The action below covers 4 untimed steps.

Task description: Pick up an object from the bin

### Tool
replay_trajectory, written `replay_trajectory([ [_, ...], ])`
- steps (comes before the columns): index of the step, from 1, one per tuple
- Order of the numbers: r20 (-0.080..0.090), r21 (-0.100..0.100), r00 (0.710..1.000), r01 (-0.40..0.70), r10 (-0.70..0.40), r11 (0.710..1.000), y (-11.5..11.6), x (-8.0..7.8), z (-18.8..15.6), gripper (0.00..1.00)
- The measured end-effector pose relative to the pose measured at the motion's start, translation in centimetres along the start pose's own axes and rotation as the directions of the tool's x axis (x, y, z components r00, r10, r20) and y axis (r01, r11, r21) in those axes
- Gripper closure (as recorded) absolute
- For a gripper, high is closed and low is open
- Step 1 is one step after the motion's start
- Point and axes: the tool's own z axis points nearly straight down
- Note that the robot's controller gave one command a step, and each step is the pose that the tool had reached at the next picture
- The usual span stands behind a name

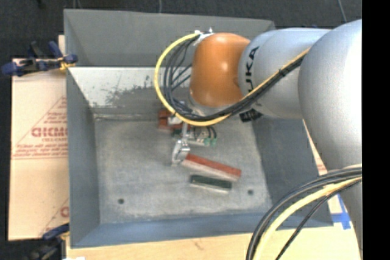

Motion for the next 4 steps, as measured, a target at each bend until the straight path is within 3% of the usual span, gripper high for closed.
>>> replay_trajectory([
  [1,0.006,0.002,0.995,0.098,-0.098,0.995,-1.9,-2.2,1.4,0.00],
  [2,0.001,-0.004,0.957,0.288,-0.288,0.957,-7.0,-2.0,2.2,1.00],
  [3,0.002,-0.004,0.958,0.288,-0.288,0.958,-7.0,-2.0,2.2,1.00],
  [4,0.001,0.000,0.946,0.324,-0.324,0.946,-7.5,-2.6,-9.8,1.00],
])
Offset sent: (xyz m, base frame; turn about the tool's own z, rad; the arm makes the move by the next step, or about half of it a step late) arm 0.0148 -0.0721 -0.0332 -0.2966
